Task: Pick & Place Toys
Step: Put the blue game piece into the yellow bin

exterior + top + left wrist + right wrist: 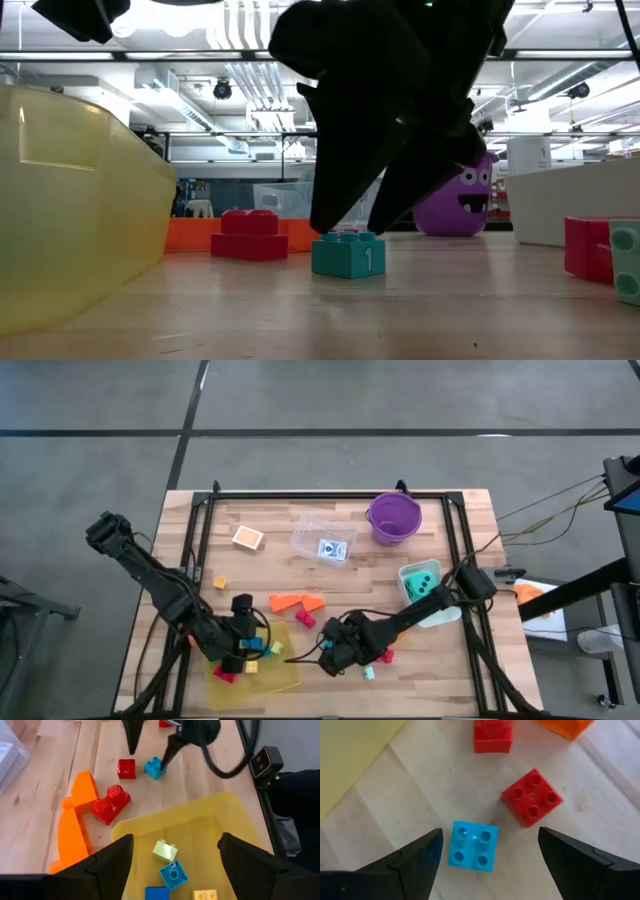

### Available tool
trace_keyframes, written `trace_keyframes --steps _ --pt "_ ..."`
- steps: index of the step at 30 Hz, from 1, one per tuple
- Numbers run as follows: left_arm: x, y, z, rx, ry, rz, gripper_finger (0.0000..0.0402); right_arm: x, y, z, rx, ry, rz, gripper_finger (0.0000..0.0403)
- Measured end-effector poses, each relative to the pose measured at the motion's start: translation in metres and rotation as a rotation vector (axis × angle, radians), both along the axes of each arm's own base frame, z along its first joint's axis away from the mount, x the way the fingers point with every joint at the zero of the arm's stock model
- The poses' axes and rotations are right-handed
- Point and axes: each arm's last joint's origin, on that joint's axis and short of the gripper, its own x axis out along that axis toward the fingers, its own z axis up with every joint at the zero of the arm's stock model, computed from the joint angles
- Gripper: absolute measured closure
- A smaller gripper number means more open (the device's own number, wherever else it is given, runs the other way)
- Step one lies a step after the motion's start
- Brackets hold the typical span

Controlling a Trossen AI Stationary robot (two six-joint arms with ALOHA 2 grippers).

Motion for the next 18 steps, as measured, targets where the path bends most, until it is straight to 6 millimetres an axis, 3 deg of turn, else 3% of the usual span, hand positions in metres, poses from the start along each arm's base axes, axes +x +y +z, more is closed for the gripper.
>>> trace_keyframes --steps 13,18 --pt "-0.001 0.002 -0.001 0.013 0.017 0.003 0.0111 0.000 0.010 -0.009 0.012 -0.016 -0.002 0.0082" --pt "0.002 0.004 -0.001 -0.010 0.012 0.039 0.0111 -0.001 0.011 -0.010 -0.002 -0.018 0.002 0.0124"
